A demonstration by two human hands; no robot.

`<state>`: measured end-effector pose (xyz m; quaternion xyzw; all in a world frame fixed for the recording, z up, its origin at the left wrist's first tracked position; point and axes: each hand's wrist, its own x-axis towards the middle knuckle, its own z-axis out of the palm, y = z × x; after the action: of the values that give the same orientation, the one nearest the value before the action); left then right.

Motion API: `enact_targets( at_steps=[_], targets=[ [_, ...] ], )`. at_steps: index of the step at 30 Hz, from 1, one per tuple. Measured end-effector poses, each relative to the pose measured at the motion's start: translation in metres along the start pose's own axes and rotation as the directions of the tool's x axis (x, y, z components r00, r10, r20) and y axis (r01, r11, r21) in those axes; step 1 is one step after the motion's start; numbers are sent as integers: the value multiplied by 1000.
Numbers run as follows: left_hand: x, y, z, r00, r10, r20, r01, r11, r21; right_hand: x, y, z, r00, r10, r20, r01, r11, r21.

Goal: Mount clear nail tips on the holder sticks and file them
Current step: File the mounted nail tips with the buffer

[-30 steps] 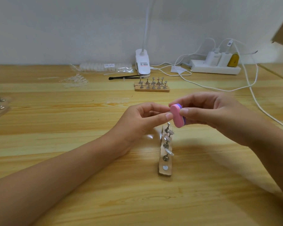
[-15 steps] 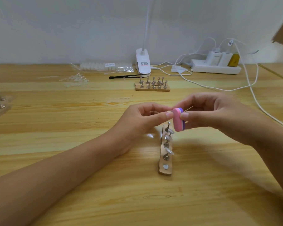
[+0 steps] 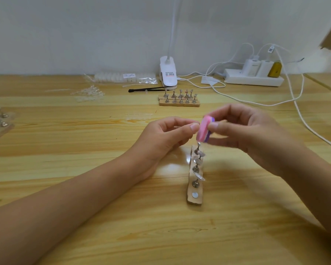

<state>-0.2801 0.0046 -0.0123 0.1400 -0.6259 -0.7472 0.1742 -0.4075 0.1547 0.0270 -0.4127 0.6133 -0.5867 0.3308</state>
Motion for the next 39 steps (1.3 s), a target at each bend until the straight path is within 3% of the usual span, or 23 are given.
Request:
enact_targets(
  at_steps=[4, 7, 11, 14, 15, 16, 17, 18, 19, 20, 22, 24, 27, 30, 32, 34, 39],
  targets=[
    [-1, 1, 0, 1000, 10, -1, -10, 999, -31, 0, 4, 7, 1000, 19, 15, -20, 999, 38],
    [0, 0, -2, 1000, 10, -21, -11, 997, -70, 0, 6, 11, 996, -14, -83, 23, 994, 107],
    [1, -2, -3, 1000, 24, -10, -25, 995, -94, 1, 9, 16, 999, 21, -24, -18, 990, 137],
    [2, -3, -3, 1000, 20, -21, -22, 996, -84, 6, 8, 12, 978, -35, -205, 78, 976, 204],
    [2, -4, -3, 1000, 20, -12, -21, 998, -53, 7, 7, 7, 956, -78, -284, 121, 983, 136],
    [1, -3, -4, 1000, 22, 14, -22, 1000, -13, 9, 7, -1, 925, -161, -344, 149, 987, -61],
    [0, -2, -4, 998, 26, 56, -27, 999, 24, 9, 9, -10, 897, -279, -343, 146, 919, -366],
    [-2, 2, -5, 994, 30, 104, -35, 998, 49, 9, 12, -20, 887, -367, -278, 105, 750, -653],
    [-3, 8, -7, 990, 34, 140, -43, 997, 60, 9, 16, -29, 895, -397, -204, 63, 564, -824],
    [-3, 17, -9, 987, 35, 159, -47, 997, 68, 9, 20, -37, 912, -375, -168, 22, 452, -892],
    [-5, 40, -16, 983, 8, 184, -35, 989, 144, 10, 24, -47, 944, -275, -185, -43, 452, -891],
    [-10, 65, -22, 966, -77, 246, -10, 942, 336, 13, 29, -54, 963, -191, -191, -83, 460, -884],
    [-22, 86, -21, 924, -188, 332, -48, 806, 590, 17, 37, -60, 975, -92, -203, -146, 425, -894],
    [-36, 86, -5, 920, -162, 358, -188, 619, 763, 16, 41, -60, 963, -133, -233, -168, 379, -910],
    [-44, 78, 7, 911, -175, 374, -239, 515, 823, 14, 39, -56, 949, -247, -197, -92, 383, -919],
    [-50, 68, 15, 885, -237, 401, -240, 507, 828, 13, 36, -48, 936, -320, -145, 0, 412, -911],
    [-50, 57, 18, 884, -290, 367, -208, 459, 864, 8, 32, -26, 945, -324, 48, 200, 457, -866]
  ],
)
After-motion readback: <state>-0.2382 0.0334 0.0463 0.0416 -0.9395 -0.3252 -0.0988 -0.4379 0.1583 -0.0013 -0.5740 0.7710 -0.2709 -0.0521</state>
